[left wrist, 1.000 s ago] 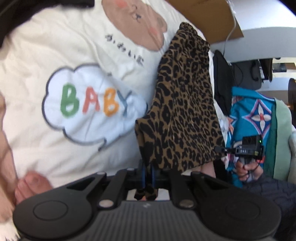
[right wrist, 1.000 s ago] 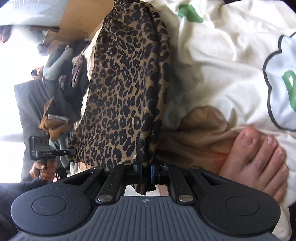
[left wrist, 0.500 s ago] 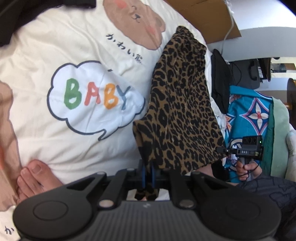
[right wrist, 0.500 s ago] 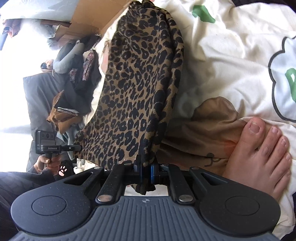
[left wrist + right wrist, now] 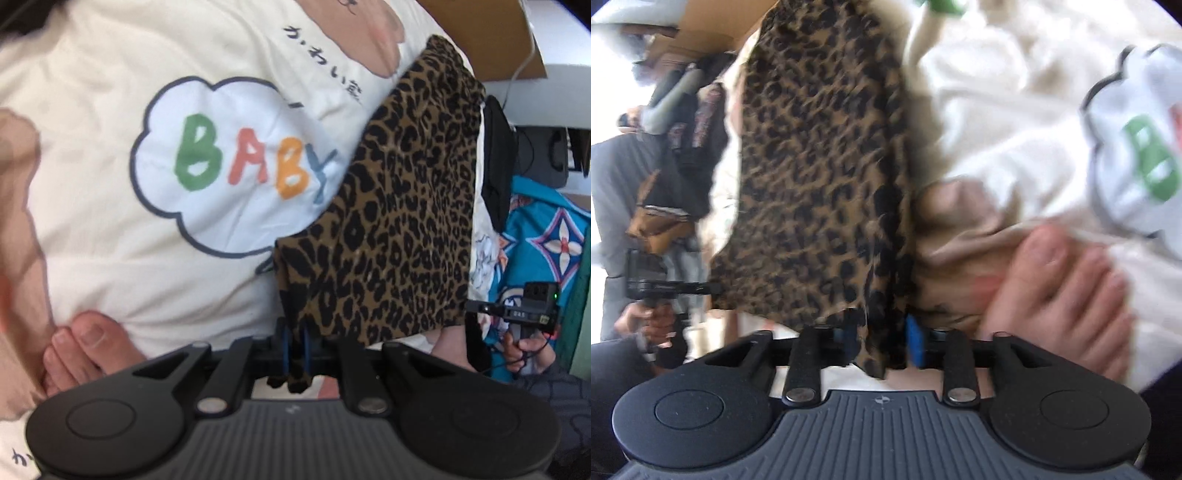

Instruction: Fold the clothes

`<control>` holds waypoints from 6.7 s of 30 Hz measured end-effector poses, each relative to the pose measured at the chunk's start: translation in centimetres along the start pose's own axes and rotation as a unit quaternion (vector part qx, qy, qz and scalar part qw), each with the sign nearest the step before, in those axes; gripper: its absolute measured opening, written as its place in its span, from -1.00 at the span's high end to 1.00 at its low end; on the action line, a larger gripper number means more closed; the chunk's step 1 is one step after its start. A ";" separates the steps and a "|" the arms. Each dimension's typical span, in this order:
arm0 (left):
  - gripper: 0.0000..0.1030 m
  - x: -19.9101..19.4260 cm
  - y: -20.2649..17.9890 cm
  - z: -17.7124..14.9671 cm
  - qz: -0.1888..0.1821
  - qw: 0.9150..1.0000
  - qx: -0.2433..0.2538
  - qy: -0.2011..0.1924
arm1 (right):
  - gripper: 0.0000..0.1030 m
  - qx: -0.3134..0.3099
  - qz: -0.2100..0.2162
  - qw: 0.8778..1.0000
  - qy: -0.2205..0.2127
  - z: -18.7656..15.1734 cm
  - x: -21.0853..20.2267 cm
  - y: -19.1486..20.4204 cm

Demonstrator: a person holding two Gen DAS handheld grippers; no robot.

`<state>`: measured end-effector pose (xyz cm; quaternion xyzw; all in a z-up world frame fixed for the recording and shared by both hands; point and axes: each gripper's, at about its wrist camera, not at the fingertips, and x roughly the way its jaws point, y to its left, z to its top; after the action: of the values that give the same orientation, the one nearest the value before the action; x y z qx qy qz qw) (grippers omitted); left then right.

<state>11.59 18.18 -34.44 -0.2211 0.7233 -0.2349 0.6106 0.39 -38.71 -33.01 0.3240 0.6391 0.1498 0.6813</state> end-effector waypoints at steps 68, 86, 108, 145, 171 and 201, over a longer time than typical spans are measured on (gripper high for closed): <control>0.81 1.3 0.3 -0.3 0.000 0.999 0.030 0.019 | 0.52 -0.162 -0.143 0.946 -0.243 22.1 6.4 11.0; 0.82 1.3 0.4 -0.4 -0.002 0.999 0.032 0.024 | 0.32 -0.283 -0.062 0.930 -0.224 19.9 8.8 20.2; 0.81 1.1 0.8 -0.3 -0.011 0.999 0.032 0.020 | 0.38 -0.280 -0.075 0.934 -0.207 20.0 9.9 17.7; 0.82 1.9 0.6 0.2 -0.004 0.999 0.029 0.019 | 0.15 -0.102 -0.052 0.982 -0.150 10.2 -0.3 5.9; 0.81 2.8 -0.2 1.1 0.044 0.998 0.038 0.041 | 0.03 -0.006 0.041 0.999 -0.012 0.0 1.9 -2.4; 0.81 2.2 0.9 1.7 0.012 0.998 0.044 0.034 | 0.39 -0.015 0.082 0.996 0.025 1.0 4.0 -0.9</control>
<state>12.95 17.47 -36.95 -0.1772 0.7355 -0.2664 0.5972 1.76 -37.18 -36.75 0.3617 0.6245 0.2228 0.6554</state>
